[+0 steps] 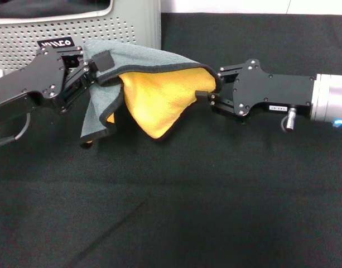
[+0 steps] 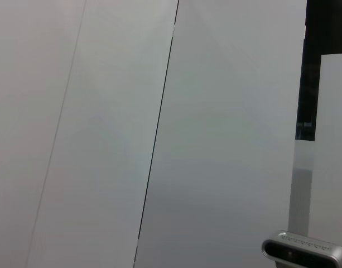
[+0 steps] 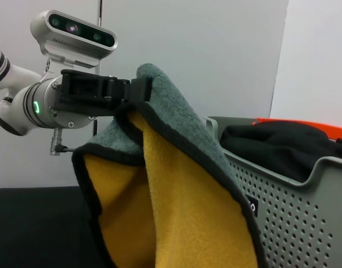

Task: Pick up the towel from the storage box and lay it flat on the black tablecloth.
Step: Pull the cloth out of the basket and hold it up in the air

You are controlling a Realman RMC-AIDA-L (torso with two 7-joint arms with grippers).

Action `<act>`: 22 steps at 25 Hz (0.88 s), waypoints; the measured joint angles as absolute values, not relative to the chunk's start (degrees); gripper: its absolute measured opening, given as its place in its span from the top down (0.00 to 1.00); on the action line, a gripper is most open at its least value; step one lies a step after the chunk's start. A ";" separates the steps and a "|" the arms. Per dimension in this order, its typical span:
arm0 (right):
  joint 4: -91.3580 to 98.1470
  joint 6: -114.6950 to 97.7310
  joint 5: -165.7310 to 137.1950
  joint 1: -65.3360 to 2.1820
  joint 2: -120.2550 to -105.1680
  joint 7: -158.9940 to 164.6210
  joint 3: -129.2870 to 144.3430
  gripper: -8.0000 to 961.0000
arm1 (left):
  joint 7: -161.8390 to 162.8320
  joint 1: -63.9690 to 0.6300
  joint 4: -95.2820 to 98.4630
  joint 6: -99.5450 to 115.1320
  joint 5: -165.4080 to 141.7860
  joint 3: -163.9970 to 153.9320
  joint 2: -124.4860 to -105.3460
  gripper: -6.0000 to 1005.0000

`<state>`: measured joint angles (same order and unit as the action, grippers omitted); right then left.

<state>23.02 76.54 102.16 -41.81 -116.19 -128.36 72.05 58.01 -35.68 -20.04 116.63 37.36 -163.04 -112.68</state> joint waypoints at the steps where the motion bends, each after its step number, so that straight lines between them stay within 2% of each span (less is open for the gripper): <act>1: 23.02 76.72 102.18 -41.81 -116.19 -128.30 72.06 0.58 | 58.01 -35.68 -20.04 116.63 37.38 -163.04 -112.67 0.94; 7: 23.52 78.40 102.68 -41.17 -116.19 -128.21 72.07 0.75 | 58.01 -35.56 -20.16 116.63 37.54 -162.99 -112.48 0.94; 13: 23.56 78.61 102.75 -40.98 -116.19 -128.60 72.22 0.80 | 58.01 -35.49 -20.24 116.63 37.76 -162.95 -112.41 0.94; 18: 23.66 78.40 102.75 -40.92 -116.19 -128.86 72.65 0.91 | 58.01 -35.25 -20.28 116.63 38.28 -162.95 -112.41 0.94; 22: 23.83 78.36 102.75 -40.51 -116.19 -129.88 72.68 0.95 | 58.01 -35.24 -20.36 116.63 38.29 -162.95 -112.45 0.94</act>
